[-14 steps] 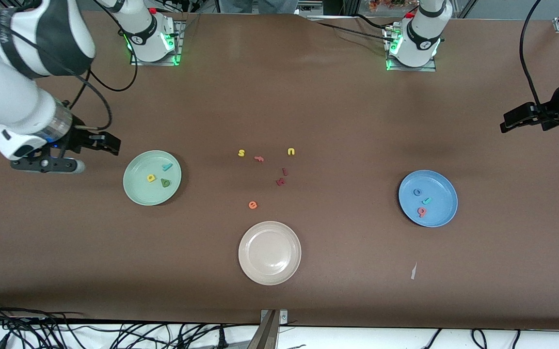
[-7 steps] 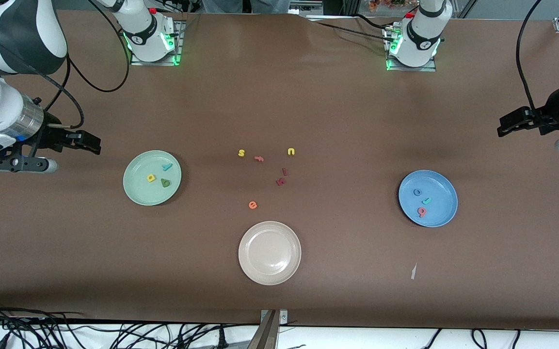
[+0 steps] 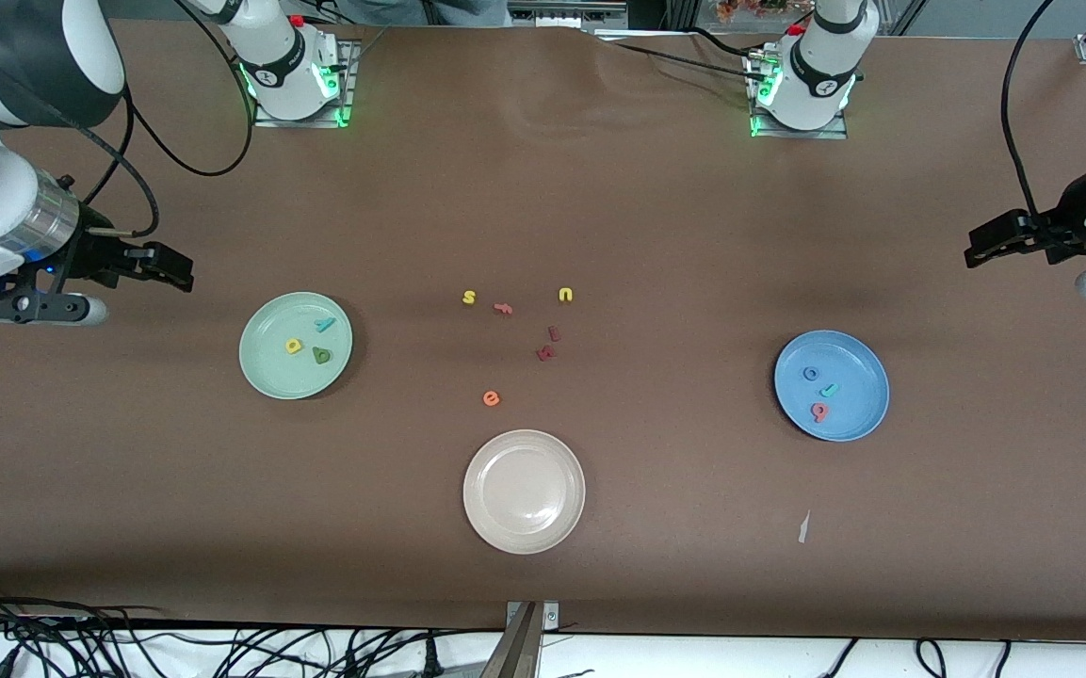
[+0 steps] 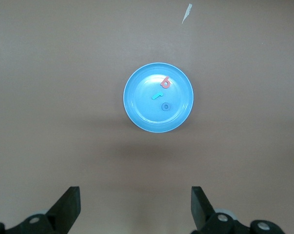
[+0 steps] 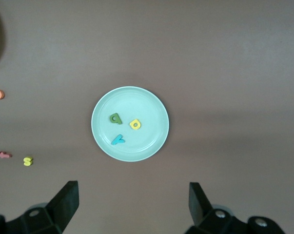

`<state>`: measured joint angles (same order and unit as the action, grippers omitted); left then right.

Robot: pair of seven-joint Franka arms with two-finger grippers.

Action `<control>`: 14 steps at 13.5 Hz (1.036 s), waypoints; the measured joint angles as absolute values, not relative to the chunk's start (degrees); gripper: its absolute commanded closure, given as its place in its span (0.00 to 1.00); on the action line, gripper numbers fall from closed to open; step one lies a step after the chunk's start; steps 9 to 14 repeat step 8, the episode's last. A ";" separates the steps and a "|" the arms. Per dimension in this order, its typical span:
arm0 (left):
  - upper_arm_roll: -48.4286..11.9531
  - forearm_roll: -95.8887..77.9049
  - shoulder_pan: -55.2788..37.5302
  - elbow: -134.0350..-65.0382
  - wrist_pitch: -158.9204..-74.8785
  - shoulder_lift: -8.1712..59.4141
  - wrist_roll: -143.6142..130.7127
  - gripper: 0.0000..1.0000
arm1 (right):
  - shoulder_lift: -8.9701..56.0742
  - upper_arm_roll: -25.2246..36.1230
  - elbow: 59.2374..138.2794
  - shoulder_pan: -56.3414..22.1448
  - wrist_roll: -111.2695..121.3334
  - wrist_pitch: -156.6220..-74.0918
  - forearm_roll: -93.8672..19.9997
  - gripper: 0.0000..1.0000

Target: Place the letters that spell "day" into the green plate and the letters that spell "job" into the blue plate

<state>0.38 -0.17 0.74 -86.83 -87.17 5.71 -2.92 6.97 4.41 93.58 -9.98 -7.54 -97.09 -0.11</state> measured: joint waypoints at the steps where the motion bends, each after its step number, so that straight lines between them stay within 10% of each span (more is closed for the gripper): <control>1: 0.38 -0.17 0.74 -86.83 -87.17 5.73 -2.92 0.00 | 6.55 4.31 93.58 -9.98 -7.18 -96.75 -0.11 0.00; 14: 0.38 -0.17 0.74 -86.83 -87.18 5.76 -2.92 0.00 | 6.23 4.29 93.58 -9.98 -2.06 -95.80 -0.11 0.00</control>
